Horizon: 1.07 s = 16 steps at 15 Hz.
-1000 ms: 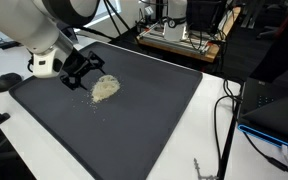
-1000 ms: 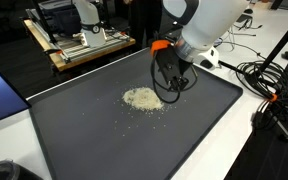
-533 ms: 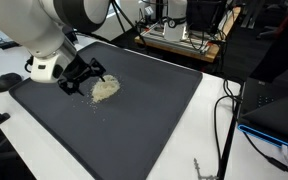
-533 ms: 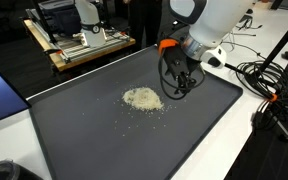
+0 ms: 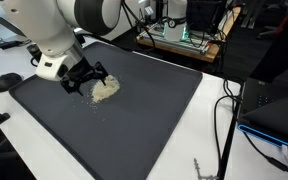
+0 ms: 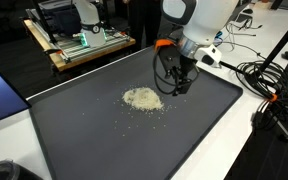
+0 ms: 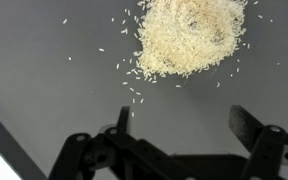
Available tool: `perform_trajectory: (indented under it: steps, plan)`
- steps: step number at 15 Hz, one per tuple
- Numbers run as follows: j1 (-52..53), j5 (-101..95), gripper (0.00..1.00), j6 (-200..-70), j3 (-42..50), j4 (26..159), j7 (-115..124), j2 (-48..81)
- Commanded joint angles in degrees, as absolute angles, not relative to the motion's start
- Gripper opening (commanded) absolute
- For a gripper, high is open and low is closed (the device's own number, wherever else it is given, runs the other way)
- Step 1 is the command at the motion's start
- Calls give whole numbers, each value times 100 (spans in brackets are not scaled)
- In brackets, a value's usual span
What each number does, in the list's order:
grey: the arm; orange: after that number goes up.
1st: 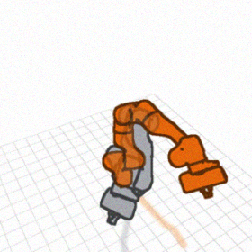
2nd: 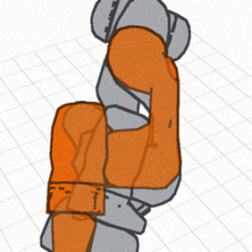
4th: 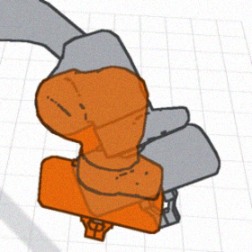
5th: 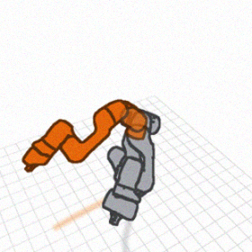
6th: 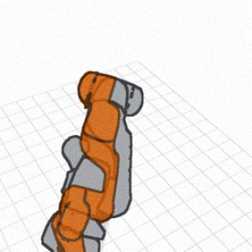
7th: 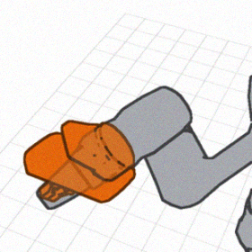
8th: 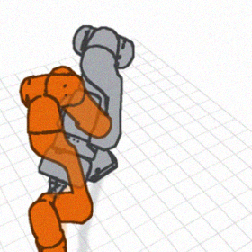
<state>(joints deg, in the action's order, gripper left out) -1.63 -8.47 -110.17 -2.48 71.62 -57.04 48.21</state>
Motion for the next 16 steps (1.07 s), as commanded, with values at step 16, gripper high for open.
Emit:
perform_trajectory:
  steps: [16]
  plan:
    - [-182,-1398,100,-14200,-111,12014,-3642,1765]
